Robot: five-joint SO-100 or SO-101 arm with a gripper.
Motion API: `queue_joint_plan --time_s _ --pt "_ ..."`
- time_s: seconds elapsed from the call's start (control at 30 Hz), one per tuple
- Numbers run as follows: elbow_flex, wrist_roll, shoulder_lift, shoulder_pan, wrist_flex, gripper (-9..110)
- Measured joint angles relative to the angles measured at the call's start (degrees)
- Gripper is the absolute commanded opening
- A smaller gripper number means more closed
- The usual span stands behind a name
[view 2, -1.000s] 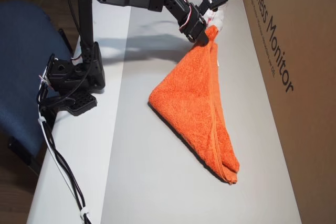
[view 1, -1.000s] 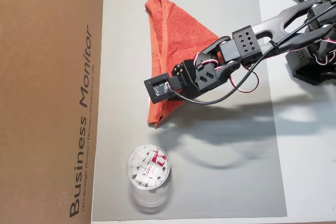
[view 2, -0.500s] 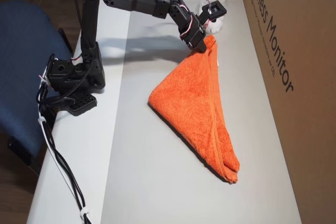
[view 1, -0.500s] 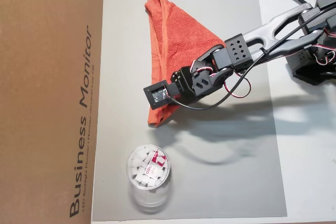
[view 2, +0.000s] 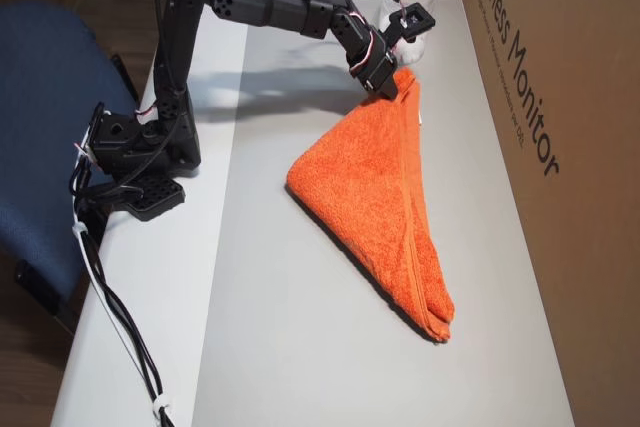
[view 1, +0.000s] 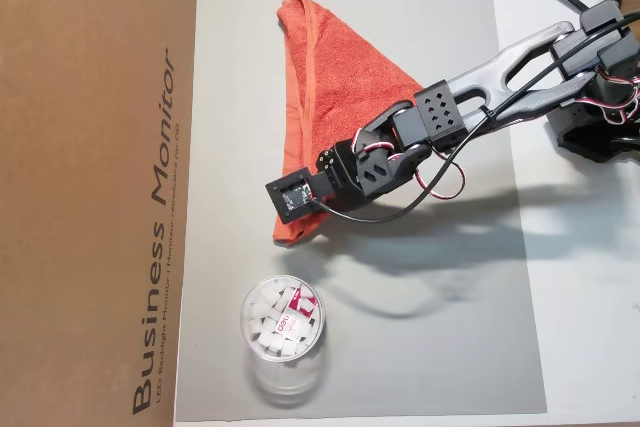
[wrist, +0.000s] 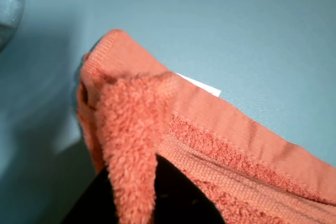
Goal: Fold the blanket.
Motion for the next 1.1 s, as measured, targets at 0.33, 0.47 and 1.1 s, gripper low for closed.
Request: queue_joint_plan --time_s 0.33,0.47,1.1 --pt "0.0 -22.6 -0.1 -0.4 -1.8 0" --pt "0.0 -28.8 -0.1 -1.0 -5.1 0" --pt "0.0 -33.2 -0.2 -3.2 -5.5 15"
